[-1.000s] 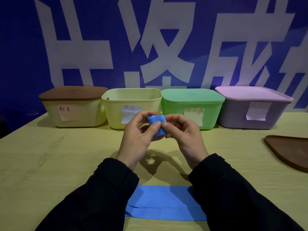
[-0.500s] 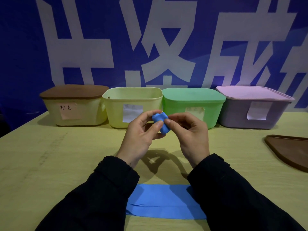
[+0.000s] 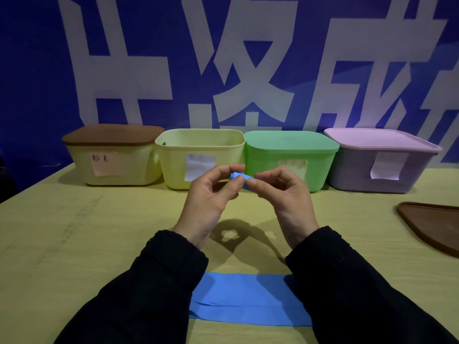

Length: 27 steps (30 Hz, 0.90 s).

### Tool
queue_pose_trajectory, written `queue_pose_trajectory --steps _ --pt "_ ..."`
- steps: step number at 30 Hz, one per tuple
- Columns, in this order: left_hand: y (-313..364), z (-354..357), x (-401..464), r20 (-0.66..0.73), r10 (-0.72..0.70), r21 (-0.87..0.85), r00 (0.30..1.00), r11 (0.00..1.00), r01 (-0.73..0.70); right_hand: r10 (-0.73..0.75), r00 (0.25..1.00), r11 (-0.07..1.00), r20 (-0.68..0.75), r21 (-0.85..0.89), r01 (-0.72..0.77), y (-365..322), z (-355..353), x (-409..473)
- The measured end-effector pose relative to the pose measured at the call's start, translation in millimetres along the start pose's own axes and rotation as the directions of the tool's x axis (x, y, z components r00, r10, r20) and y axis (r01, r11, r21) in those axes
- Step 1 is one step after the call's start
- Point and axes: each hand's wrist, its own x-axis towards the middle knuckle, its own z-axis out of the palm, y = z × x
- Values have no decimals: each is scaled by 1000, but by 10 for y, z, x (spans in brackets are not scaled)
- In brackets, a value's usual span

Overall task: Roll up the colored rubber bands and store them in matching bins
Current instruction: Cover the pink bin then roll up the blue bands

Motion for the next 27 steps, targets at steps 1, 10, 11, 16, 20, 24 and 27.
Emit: queue_pose_trajectory --steps 1,10,11,16,20,24,27 --pt "-18 5 2 -18 17 35 1000 999 -17 4 1000 1000 -2 0 -4 8 -5 -1" --pt "89 -54 51 -96 -30 132 995 990 42 -23 997 970 67 -242 39 -71 -34 113" --pt "138 -80 93 -88 -41 156 995 986 54 -28 995 957 91 -284 53 -108 -20 156" --pt "402 -315 357 -143 9 256 990 966 28 -75 986 871 152 -472 139 -190 188 560" --pt "516 -598 723 -173 162 581 971 813 -32 -104 984 831 141 -532 164 -93 511 992" --pt "551 -816 1125 -216 180 648 960 762 3 -161 982 746 97 -639 185 -49 795 1365" --pt "435 -938 1304 -194 133 676 972 736 34 -160 981 668 113 -719 192 120 851 1540"
